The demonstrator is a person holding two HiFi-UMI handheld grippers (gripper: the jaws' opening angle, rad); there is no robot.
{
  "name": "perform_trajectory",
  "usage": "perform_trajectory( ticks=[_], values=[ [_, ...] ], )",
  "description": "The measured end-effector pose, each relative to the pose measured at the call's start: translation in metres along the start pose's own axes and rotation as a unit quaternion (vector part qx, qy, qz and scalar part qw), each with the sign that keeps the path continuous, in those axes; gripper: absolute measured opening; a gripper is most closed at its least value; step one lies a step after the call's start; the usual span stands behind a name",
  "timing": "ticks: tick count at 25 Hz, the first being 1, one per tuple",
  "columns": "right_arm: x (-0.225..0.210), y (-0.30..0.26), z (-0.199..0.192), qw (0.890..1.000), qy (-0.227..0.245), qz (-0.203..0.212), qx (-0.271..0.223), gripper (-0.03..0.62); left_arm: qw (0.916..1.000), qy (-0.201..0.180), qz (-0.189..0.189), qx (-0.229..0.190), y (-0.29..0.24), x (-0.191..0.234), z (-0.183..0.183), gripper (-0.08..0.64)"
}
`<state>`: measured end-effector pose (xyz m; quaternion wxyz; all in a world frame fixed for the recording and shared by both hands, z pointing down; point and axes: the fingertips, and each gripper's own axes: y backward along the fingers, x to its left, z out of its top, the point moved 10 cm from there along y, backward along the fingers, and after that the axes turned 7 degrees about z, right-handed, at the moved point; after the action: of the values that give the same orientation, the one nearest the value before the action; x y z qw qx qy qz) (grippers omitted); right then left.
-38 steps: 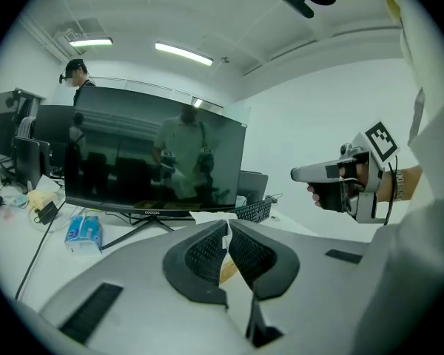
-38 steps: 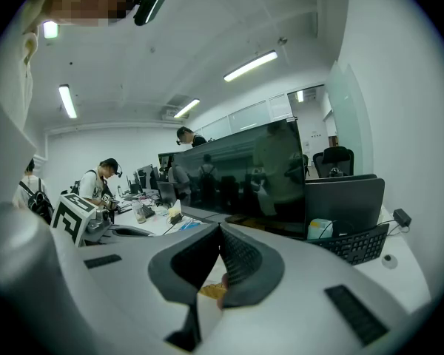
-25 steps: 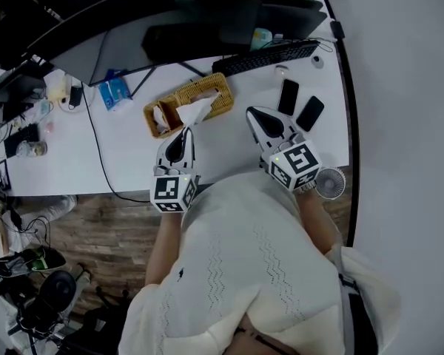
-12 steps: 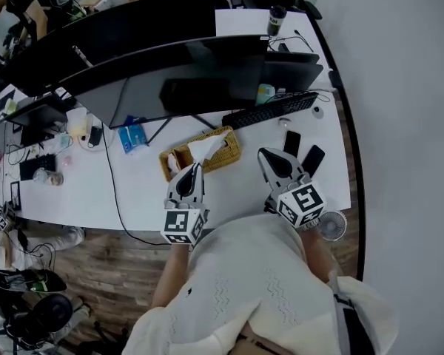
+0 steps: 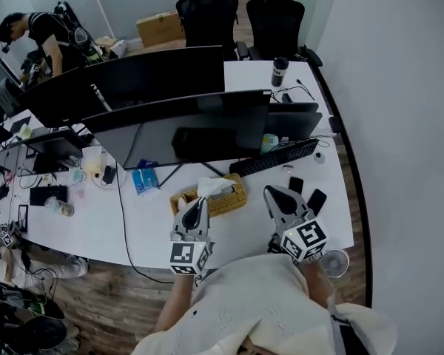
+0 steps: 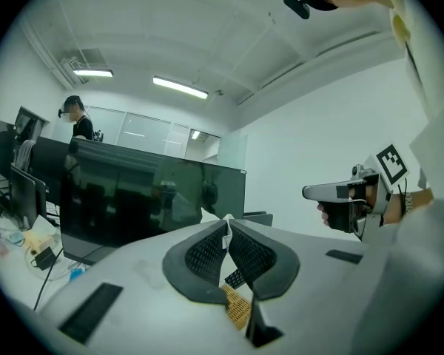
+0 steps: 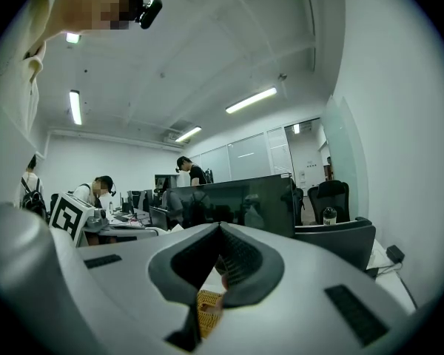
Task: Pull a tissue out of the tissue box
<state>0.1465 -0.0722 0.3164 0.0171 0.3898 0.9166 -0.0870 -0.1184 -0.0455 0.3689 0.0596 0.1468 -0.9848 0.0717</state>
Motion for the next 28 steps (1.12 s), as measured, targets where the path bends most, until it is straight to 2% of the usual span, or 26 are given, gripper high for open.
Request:
perform_trajectory(
  ticks=[14,28],
  values=[
    [-0.002,-0.001,0.025,0.999,0.011,-0.012,-0.039,0.000,0.9989,-0.005,-0.007,-0.046,-0.011,0.009,0.034,0.014],
    [0.000,-0.002,0.020,0.999,0.008,-0.016,-0.035,0.000,0.9993,0.009,-0.014,-0.033,-0.011,0.008,0.021,0.014]
  ],
)
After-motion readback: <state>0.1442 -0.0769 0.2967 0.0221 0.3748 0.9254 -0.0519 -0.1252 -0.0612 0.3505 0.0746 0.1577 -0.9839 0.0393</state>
